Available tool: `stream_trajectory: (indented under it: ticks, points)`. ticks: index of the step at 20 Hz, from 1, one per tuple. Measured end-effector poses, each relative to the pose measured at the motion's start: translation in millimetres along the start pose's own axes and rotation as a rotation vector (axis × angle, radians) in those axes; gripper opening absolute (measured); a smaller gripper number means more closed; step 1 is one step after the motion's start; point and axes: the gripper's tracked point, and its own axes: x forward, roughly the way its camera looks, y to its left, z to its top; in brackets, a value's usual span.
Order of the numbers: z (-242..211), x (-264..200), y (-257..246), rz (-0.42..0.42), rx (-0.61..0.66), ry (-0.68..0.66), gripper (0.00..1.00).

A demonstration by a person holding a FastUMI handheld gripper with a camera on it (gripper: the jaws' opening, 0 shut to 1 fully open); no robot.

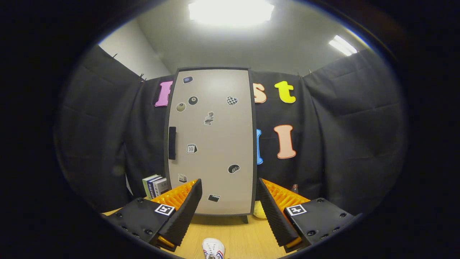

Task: Open the shoe cabinet door, grab the shoes and put them into the shoe cabinet, then close the shoe cabinet door.

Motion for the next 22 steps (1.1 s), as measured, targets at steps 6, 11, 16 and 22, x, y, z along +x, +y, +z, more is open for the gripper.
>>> stream_trajectory:
  ticks: [6, 11, 16, 22]
  points:
    - [21, 43, 48, 0.072, -0.021, -0.012, 0.96]
    - [28, 89, 93, 0.122, -0.004, 0.006, 0.97]
    - [40, 139, 133, 0.158, 0.021, 0.005, 0.97]
    - [48, 190, 169, 0.193, 0.054, 0.016, 0.96]
